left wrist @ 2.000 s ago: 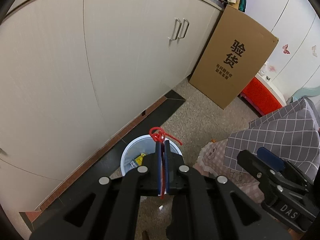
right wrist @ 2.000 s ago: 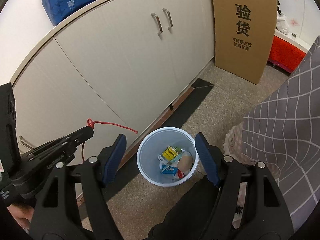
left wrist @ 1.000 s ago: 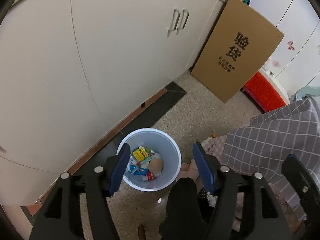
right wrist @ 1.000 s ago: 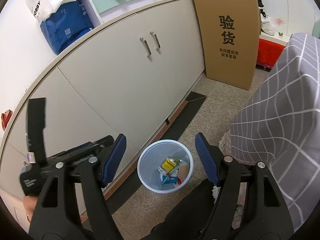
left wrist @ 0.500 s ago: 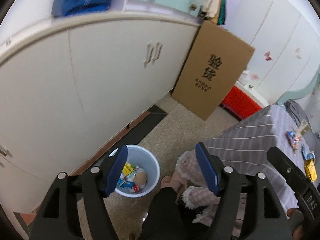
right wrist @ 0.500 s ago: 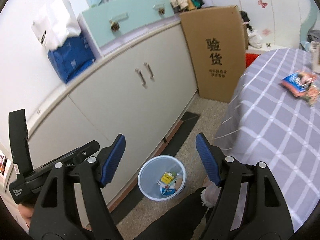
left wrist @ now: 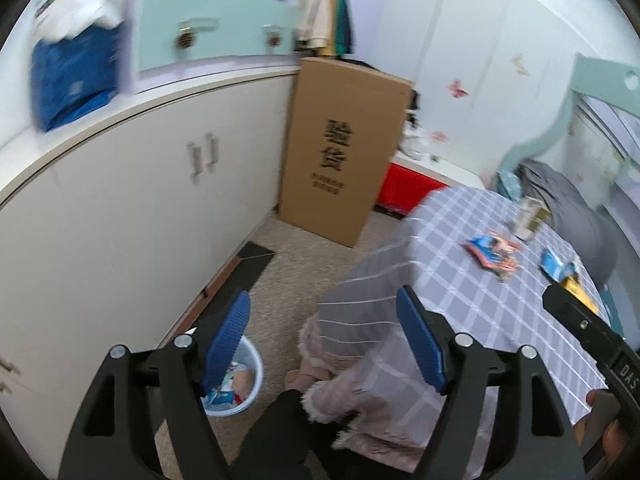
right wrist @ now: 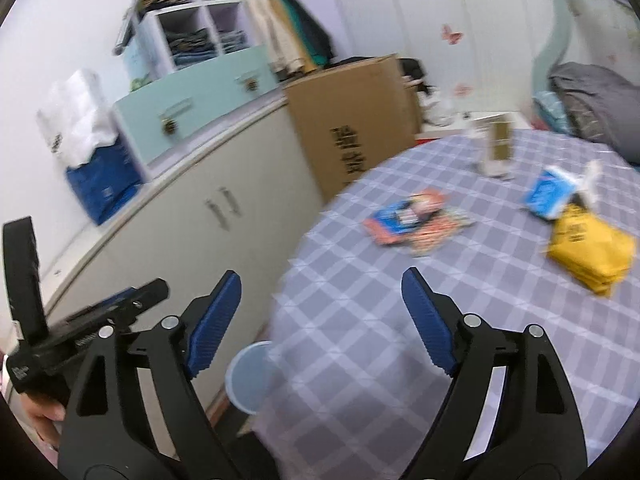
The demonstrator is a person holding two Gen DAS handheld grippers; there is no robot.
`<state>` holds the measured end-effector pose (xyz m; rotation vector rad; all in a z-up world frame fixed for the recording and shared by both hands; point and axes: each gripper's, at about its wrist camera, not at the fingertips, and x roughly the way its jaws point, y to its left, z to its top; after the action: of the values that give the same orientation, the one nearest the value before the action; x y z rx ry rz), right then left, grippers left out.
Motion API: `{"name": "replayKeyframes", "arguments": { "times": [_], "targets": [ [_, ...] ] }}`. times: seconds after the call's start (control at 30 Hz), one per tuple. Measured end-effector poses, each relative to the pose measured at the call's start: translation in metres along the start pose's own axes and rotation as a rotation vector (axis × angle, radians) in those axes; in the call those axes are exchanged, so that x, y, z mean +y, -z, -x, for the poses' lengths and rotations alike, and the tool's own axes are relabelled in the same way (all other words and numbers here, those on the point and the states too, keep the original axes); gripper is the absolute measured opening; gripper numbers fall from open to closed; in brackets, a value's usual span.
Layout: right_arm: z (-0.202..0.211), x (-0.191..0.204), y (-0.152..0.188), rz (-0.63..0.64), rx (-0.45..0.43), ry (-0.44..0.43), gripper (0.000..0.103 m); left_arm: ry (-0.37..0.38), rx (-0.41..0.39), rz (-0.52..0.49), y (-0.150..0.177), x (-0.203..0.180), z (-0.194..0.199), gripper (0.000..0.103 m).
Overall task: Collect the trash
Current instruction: 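Move both tools back to the table toward the yellow bag, then grasp the yellow bag with the right tool while the left tool grasps the blue snack pack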
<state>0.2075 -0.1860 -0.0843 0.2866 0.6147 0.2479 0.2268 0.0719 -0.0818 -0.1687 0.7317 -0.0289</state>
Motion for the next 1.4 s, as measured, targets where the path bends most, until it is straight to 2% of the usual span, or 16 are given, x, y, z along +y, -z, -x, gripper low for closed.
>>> {"name": "replayKeyframes", "arguments": {
  "times": [0.07, 0.17, 0.33, 0.47, 0.7, 0.8, 0.87, 0.93, 0.97, 1.0, 1.1, 1.23, 1.33, 1.37, 1.4],
  "targets": [
    [0.007, -0.023, -0.005, 0.01, 0.017, 0.044, 0.086, 0.03, 0.01, -0.039, -0.002, -0.025, -0.006, 0.074],
    [0.022, -0.06, -0.011, 0.034, 0.011, 0.164, 0.088, 0.075, 0.032, -0.105, -0.002, -0.064, -0.015, 0.074],
    [0.029, -0.116, -0.014, 0.097, 0.062, 0.366, 0.091, 0.122, 0.061, -0.182, -0.001, -0.109, -0.031, 0.074],
    [0.016, -0.153, -0.014, 0.129, 0.136, 0.442, 0.093, 0.135, 0.09, -0.227, -0.002, -0.135, -0.048, 0.074],
    [-0.015, -0.179, -0.017, 0.151, 0.225, 0.397, 0.092, 0.116, 0.12, -0.308, -0.006, -0.163, -0.078, 0.074],
    [-0.024, -0.178, -0.016, 0.123, 0.257, 0.353, 0.085, 0.128, 0.133, -0.321, -0.009, -0.167, -0.088, 0.074],
    [-0.022, -0.169, -0.017, 0.143, 0.226, 0.354, 0.075, 0.147, 0.146, -0.321, -0.011, -0.169, -0.097, 0.074],
    [-0.019, -0.161, -0.022, 0.134, 0.197, 0.326, 0.055, 0.138, 0.145, -0.326, -0.013, -0.172, -0.103, 0.074],
    [-0.02, -0.157, -0.026, 0.118, 0.191, 0.288, 0.023, 0.138, 0.144, -0.332, -0.015, -0.174, -0.107, 0.074],
    [-0.023, -0.156, -0.028, 0.11, 0.196, 0.268, 0.006, 0.137, 0.146, -0.341, -0.016, -0.176, -0.11, 0.074],
    [-0.043, -0.145, -0.033, 0.138, 0.22, 0.291, 0.006, 0.133, 0.143, -0.368, -0.022, -0.184, -0.12, 0.074],
    [-0.057, -0.144, -0.031, 0.108, 0.239, 0.271, 0.006, 0.127, 0.136, -0.4, -0.03, -0.194, -0.131, 0.074],
    [-0.056, -0.143, -0.033, 0.092, 0.218, 0.241, 0.016, 0.137, 0.144, -0.415, -0.035, -0.199, -0.139, 0.074],
    [-0.055, -0.143, -0.035, 0.1, 0.22, 0.245, 0.028, 0.141, 0.151, -0.427, -0.035, -0.201, -0.143, 0.074],
    [-0.055, -0.142, -0.036, 0.11, 0.214, 0.253, 0.047, 0.14, 0.16, -0.446, -0.034, -0.204, -0.147, 0.074]
  ]
}}
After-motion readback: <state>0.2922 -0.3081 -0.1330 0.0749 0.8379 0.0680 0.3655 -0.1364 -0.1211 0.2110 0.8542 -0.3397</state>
